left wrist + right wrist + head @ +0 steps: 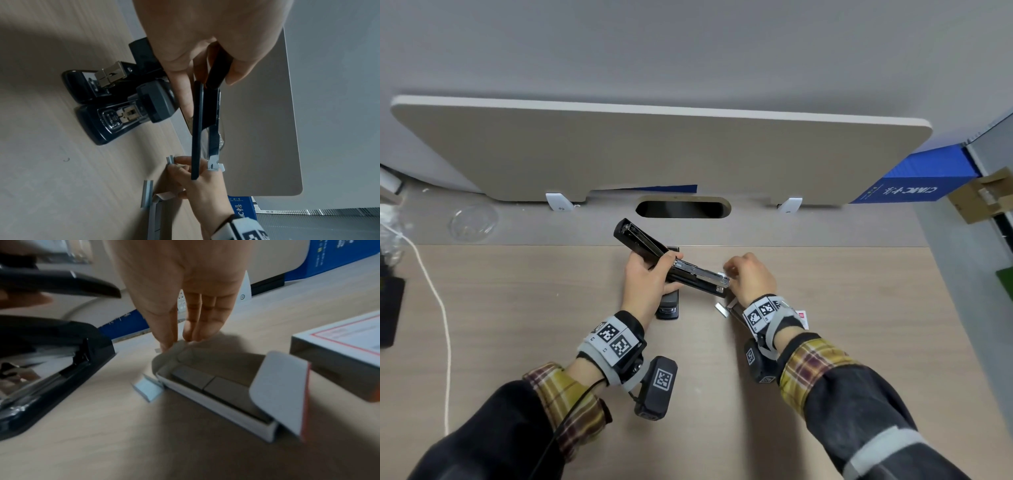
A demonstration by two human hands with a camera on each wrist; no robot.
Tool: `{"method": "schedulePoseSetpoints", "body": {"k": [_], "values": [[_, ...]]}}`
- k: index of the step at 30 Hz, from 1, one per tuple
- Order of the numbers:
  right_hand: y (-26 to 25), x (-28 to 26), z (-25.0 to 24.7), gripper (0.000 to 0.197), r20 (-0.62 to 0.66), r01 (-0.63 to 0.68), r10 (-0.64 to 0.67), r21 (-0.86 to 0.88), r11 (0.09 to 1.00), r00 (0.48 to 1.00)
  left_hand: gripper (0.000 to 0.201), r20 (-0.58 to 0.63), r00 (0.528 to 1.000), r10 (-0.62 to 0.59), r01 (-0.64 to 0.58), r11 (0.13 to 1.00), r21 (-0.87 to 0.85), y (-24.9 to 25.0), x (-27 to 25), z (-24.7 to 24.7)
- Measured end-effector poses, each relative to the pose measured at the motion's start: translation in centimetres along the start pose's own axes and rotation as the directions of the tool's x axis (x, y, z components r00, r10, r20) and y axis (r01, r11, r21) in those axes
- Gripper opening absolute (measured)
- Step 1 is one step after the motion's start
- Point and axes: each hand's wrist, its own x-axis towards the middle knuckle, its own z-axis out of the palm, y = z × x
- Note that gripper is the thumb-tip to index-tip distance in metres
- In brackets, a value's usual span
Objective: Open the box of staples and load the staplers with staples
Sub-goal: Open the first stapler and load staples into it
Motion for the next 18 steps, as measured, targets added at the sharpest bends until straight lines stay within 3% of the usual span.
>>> {"method": "schedulePoseSetpoints", "body": {"k": [5,8,9,11,13,18], "values": [[-0.4,0.4,0.1,0.014,0.031,0.068,-0.066,-0.079,0.995,0.997,0.015,-0.008,1.000,0.001,-0.001,1.000,0.000,-0.1,0.3,0.0],[-0.1,0.6,-0.3,0.006,-0.012,-0.039,0.042,0.164,0.986,0.999,0.010,-0.006,1.000,0.002,-0.002,1.000,0.002,-0.1,0.4,0.2],[-0.1,0.6,-0.6,0.008,-0.031,-0.091,0.108,0.336,0.938,0.994,0.009,-0.007,1.000,0.004,-0.004,1.000,0.008,-0.1,0.4,0.2],[-0.2,0.0,-1.4,0.009,-0.019,-0.158,0.222,0.641,0.751,0.975,0.011,-0.007,1.000,0.004,-0.004,1.000,0.020,-0.2,0.6,0.2],[-0.4,-1.0,-2.5,0.010,0.018,-0.156,0.229,0.785,0.600,0.973,0.019,-0.008,1.000,0.006,-0.006,1.000,0.027,-0.3,0.6,0.2],[-1.5,-2.7,-4.3,0.017,-0.019,-0.014,0.050,0.820,0.573,0.999,0.021,-0.006,1.000,0.001,-0.001,0.998,0.056,-0.6,0.8,0.6]]}}
